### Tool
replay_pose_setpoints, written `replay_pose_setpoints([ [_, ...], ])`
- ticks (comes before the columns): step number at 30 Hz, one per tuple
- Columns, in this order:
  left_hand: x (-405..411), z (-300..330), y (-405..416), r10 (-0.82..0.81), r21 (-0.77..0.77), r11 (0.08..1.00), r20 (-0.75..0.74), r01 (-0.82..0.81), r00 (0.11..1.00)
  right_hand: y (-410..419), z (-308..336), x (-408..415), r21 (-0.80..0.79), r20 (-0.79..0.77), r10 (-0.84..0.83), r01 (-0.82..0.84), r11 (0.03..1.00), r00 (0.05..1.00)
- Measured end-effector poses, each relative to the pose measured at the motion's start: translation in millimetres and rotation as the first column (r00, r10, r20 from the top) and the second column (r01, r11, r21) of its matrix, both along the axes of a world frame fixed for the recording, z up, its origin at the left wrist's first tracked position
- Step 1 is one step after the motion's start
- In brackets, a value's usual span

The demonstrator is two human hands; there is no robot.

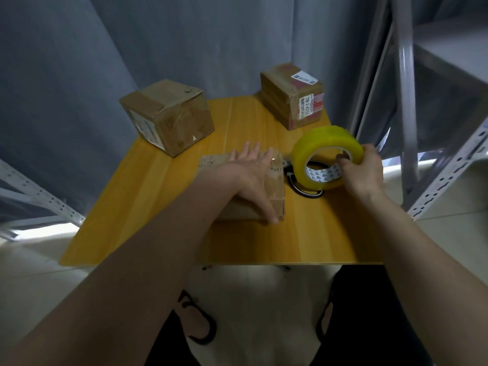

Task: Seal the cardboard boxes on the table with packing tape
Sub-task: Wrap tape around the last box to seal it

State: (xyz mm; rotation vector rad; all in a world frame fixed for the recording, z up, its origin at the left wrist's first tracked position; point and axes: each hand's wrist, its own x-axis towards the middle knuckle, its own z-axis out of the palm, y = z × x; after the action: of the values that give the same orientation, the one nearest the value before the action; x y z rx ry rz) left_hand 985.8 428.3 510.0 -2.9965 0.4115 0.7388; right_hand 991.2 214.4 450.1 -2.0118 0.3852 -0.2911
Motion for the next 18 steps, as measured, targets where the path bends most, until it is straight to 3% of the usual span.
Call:
replay_pose_setpoints([
  [5, 2, -17, -4, -0.027, -0.038, 0.999, 0.149, 0.033, 0.988, -2, 0, -1, 0.032, -0.004, 0.029, -0.028, 0.999, 1.000],
  [11, -6, -9, 7, 0.003, -0.260, 0.963, 0.259, 0.067, 0.966, 4, 9, 1, 0.069, 0.034, 0.063, -0.065, 0.995, 0.997],
  [15, -13, 12, 18, 0.133, -0.518, 0.855, 0.280, 0.033, 0.951, 15, 29, 6, 0.218, 0.139, 0.019, -0.049, 0.975, 0.990],
  [18, -22, 17, 25, 0.201, -0.613, 0.786, 0.365, 0.072, 0.909, 24, 50, 8, 0.375, 0.236, -0.063, -0.031, 0.926, 0.970],
])
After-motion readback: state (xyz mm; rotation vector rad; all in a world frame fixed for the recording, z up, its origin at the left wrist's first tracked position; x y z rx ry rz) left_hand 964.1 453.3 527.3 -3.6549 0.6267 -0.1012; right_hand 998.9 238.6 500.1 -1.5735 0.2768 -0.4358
